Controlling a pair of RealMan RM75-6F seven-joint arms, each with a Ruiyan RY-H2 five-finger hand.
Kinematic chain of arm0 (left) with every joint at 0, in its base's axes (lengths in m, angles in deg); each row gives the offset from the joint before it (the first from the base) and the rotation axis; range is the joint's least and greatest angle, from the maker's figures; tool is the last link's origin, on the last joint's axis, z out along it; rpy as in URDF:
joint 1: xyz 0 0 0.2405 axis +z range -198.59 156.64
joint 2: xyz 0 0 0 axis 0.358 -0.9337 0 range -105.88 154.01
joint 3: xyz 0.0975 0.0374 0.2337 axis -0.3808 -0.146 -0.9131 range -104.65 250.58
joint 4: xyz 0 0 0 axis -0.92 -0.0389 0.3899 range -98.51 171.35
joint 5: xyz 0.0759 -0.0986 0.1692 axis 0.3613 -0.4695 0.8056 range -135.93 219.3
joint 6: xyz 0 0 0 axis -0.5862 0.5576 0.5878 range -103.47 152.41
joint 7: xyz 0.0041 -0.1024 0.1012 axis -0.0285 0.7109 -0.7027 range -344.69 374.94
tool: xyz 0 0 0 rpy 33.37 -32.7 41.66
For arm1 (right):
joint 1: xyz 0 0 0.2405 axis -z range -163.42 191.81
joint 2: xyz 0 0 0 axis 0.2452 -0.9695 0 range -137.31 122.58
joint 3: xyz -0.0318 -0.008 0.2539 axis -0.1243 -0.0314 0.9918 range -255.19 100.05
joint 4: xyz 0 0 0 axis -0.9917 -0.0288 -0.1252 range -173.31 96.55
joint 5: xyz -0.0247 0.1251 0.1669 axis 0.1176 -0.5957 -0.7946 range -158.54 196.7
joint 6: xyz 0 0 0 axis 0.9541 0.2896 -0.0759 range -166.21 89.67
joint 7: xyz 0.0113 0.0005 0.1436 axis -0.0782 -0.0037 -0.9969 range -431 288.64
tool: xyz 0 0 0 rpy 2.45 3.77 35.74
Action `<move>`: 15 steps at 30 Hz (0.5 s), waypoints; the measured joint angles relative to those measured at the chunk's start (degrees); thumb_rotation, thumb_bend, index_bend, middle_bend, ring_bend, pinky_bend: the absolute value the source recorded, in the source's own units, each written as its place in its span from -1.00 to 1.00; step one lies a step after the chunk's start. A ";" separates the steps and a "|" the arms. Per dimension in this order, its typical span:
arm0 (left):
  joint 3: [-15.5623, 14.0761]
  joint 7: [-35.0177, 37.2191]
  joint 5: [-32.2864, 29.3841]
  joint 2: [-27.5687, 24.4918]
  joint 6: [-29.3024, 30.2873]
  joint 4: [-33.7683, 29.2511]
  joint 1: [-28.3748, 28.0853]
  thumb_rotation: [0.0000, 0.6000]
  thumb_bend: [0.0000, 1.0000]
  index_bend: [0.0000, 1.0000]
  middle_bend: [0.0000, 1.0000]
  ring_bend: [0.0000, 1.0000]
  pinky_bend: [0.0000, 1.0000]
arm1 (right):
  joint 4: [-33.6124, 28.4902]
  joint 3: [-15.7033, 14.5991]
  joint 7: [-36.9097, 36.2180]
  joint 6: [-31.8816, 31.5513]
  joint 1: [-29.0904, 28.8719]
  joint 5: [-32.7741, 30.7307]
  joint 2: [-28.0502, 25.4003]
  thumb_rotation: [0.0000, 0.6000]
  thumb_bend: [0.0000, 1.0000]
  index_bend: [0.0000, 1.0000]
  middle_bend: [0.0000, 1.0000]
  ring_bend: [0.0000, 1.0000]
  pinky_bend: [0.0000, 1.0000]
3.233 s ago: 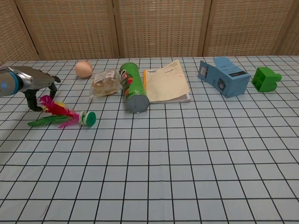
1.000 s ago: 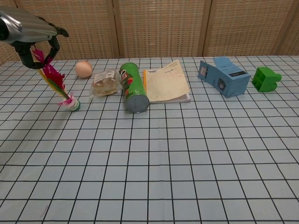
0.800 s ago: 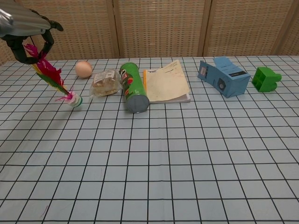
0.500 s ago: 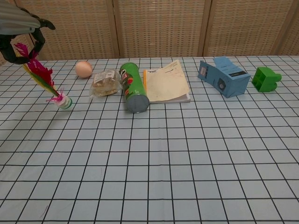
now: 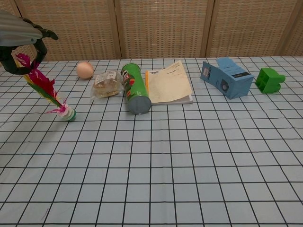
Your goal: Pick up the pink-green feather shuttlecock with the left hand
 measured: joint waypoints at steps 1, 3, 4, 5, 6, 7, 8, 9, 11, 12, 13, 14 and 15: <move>-0.03 -0.13 0.01 0.02 0.14 -0.06 0.03 1.00 -0.21 0.10 -1.00 -1.00 -1.00 | 0.00 0.00 -0.08 -0.01 0.01 0.00 -0.03 1.00 -0.87 -0.94 -1.00 -1.00 -1.00; -0.07 -0.54 -0.05 0.10 0.55 -0.17 0.08 1.00 -0.27 0.00 -1.00 -1.00 -1.00 | -0.01 0.00 -0.22 -0.04 0.01 0.02 -0.08 1.00 -0.87 -0.94 -1.00 -1.00 -1.00; -0.07 -0.74 -0.07 0.15 0.75 -0.22 0.10 1.00 -0.31 -0.07 -1.00 -1.00 -1.00 | -0.02 0.00 -0.25 -0.06 0.02 0.04 -0.10 1.00 -0.87 -0.94 -1.00 -1.00 -1.00; -0.07 -0.94 -0.07 0.21 0.97 -0.28 0.12 1.00 -0.35 -0.13 -1.00 -1.00 -1.00 | -0.04 -0.02 -0.26 -0.07 0.02 0.07 -0.12 1.00 -0.87 -0.94 -1.00 -1.00 -1.00; -0.04 -1.13 -0.03 0.34 1.29 -0.35 0.16 1.00 -0.37 -0.16 -1.00 -1.00 -1.00 | -0.06 -0.05 -0.27 -0.10 0.03 0.17 -0.14 1.00 -0.87 -0.94 -1.00 -1.00 -1.00; 0.00 -1.21 0.03 0.45 1.55 -0.39 0.20 1.00 -0.40 -0.21 -1.00 -1.00 -1.00 | -0.07 -0.07 -0.28 -0.13 0.04 0.21 -0.15 1.00 -0.87 -0.94 -1.00 -1.00 -1.00; 0.08 -1.32 0.14 0.60 1.90 -0.40 0.25 1.00 -0.42 -0.25 -1.00 -1.00 -1.00 | -0.09 -0.09 -0.30 -0.16 0.05 0.25 -0.16 1.00 -0.87 -0.94 -1.00 -1.00 -1.00; 0.16 -1.40 0.27 0.74 2.16 -0.39 0.29 1.00 -0.42 -0.27 -1.00 -1.00 -1.00 | -0.12 -0.09 -0.33 -0.22 0.07 0.29 -0.18 1.00 -0.87 -0.94 -1.00 -1.00 -1.00; 0.35 -1.61 0.49 1.29 2.76 -0.27 0.39 1.00 -0.43 -0.33 -1.00 -1.00 -1.00 | -0.16 -0.06 -0.50 -0.39 0.12 0.32 -0.26 1.00 -0.87 -0.94 -1.00 -1.00 -1.00; 0.39 -1.78 0.54 1.47 2.89 -0.22 0.42 1.00 -0.43 -0.36 -1.00 -1.00 -1.00 | -0.18 -0.06 -0.64 -0.46 0.16 0.33 -0.32 1.00 -0.87 -0.94 -1.00 -1.00 -1.00; 0.42 -1.96 0.63 1.61 3.05 -0.15 0.45 1.00 -0.43 -0.44 -1.00 -1.00 -1.00 | -0.19 -0.07 -0.72 -0.49 0.19 0.35 -0.35 1.00 -0.87 -0.94 -1.00 -1.00 -1.00; 0.50 -2.08 0.92 1.83 3.50 -0.01 0.53 1.00 -0.43 -0.52 -1.00 -1.00 -1.00 | -0.21 -0.08 -0.76 -0.53 0.20 0.40 -0.39 1.00 -0.87 -0.94 -1.00 -1.00 -1.00; 0.60 -2.11 1.23 2.04 4.00 0.10 0.62 1.00 -0.43 -0.58 -1.00 -1.00 -1.00 | -0.23 -0.11 -0.79 -0.55 0.20 0.48 -0.42 1.00 -0.87 -0.94 -1.00 -1.00 -1.00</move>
